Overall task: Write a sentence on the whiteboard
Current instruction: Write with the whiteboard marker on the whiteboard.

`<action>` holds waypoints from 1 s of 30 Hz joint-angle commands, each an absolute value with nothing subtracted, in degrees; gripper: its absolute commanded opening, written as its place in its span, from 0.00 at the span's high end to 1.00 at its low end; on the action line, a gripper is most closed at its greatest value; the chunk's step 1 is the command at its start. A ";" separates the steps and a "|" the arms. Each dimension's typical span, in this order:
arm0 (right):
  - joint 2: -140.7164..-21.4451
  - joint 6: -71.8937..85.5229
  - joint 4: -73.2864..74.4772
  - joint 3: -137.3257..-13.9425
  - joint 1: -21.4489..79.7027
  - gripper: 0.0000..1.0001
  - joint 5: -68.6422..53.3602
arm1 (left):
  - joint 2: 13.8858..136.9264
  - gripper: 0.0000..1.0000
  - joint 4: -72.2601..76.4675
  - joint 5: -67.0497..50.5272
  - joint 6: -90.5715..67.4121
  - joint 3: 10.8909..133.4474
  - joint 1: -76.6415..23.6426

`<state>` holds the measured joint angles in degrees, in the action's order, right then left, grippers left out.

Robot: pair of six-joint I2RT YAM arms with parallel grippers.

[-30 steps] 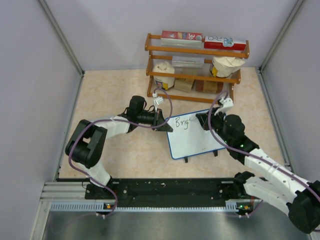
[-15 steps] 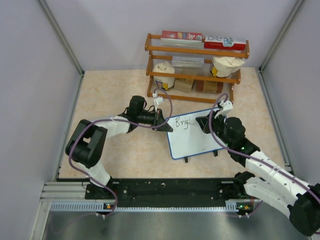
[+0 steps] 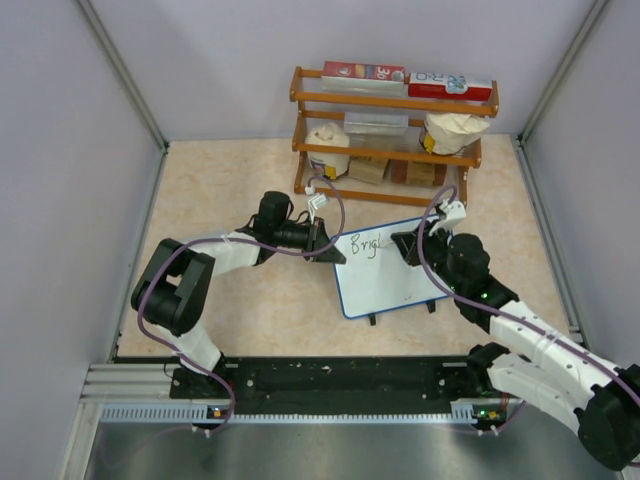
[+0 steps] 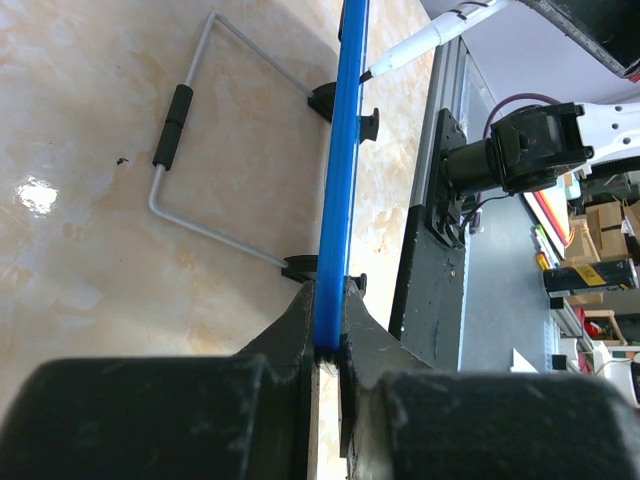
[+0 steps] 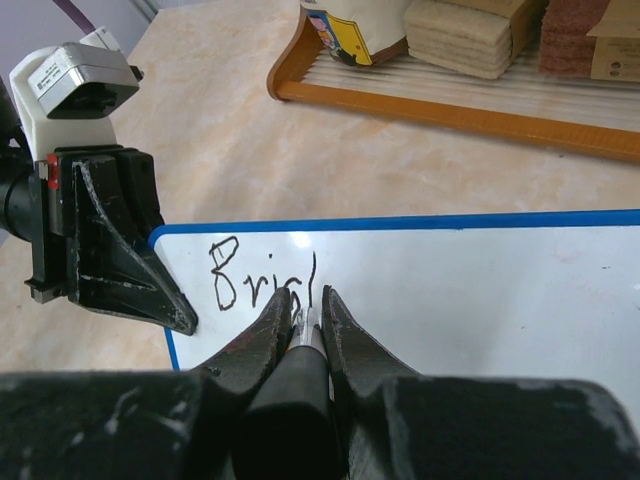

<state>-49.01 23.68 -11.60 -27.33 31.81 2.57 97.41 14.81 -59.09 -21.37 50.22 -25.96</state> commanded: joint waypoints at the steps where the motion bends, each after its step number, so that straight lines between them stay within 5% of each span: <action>1: -50.01 23.38 -15.20 -29.71 31.38 1.00 4.83 | 99.23 1.00 11.43 -52.65 -14.68 49.92 -26.72; 30: -48.60 23.73 -12.92 -29.18 31.38 1.00 7.30 | 99.23 1.00 11.51 -52.82 -14.68 49.92 -26.63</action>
